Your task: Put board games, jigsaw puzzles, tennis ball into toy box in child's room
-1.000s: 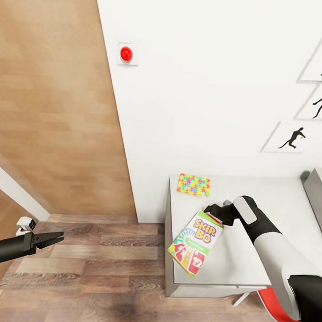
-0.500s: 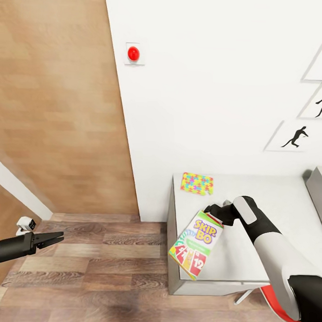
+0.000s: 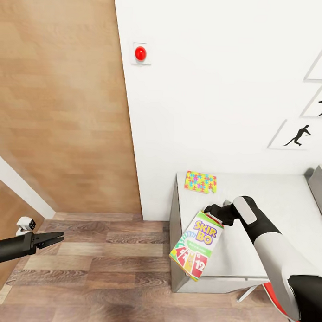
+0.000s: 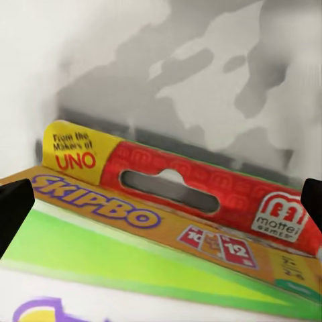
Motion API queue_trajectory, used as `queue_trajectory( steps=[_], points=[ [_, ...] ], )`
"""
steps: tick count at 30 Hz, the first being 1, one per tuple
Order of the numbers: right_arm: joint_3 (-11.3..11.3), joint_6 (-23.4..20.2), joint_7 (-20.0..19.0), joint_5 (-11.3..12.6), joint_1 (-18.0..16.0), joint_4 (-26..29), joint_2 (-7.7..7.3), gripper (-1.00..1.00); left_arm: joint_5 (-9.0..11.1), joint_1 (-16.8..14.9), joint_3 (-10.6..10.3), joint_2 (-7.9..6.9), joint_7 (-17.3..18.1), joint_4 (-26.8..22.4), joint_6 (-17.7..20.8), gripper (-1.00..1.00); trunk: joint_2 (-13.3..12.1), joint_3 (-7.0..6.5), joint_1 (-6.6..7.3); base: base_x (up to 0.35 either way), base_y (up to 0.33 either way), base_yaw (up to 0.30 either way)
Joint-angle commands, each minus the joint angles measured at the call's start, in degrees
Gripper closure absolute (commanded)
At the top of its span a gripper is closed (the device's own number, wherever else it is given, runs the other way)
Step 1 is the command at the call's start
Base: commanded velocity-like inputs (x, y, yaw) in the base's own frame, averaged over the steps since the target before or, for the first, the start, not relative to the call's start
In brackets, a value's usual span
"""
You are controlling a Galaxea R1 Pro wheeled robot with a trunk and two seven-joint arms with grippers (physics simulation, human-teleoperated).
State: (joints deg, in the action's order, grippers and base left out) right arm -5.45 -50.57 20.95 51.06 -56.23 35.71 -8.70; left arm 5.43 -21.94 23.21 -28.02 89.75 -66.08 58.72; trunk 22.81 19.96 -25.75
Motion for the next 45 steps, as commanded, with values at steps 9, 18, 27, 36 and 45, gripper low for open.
queue_trajectory(
  steps=[9, 18, 27, 36, 45],
  points=[
    [-0.32, 0.02, 0.58, 0.62, -0.03, 0.26, -0.12, -1.0, -0.06, -0.03, 0.01, -0.02, 0.25, -0.02, 0.61, -1.0, 0.11, 0.1, -0.03, -0.004, 0.002, 0.0],
    [-0.29, 2.08, 0.59, -0.33, 0.06, 0.64, -0.55, -1.0, -0.06, -0.03, 0.0, -0.02, 0.25, -0.02, 0.61, -1.0, 0.11, 0.1, -0.03, 0.0, 0.0, 0.0],
    [0.45, 3.29, 0.62, -0.44, 0.77, 10.29, -1.14, -1.0, -0.06, -0.02, 0.06, -0.02, 0.25, -0.02, 0.61, -1.0, 0.11, 0.1, -0.03, 0.0, 0.0, 0.0],
    [1.83, 2.77, 0.63, -0.22, 1.03, 18.8, -1.31, -1.0, -0.06, -0.03, 0.08, -0.17, 0.25, -0.02, 0.61, -1.0, 0.11, 0.1, -0.03, 0.0, 0.0, 0.0],
    [7.29, -7.38, -0.46, 3.8, 5.56, 30.56, -4.4, -1.0, -0.06, -0.03, 0.08, -0.09, 0.25, -0.02, 0.61, -1.0, 0.11, 0.1, -0.03, 0.0, 0.0, 0.0]
  ],
)
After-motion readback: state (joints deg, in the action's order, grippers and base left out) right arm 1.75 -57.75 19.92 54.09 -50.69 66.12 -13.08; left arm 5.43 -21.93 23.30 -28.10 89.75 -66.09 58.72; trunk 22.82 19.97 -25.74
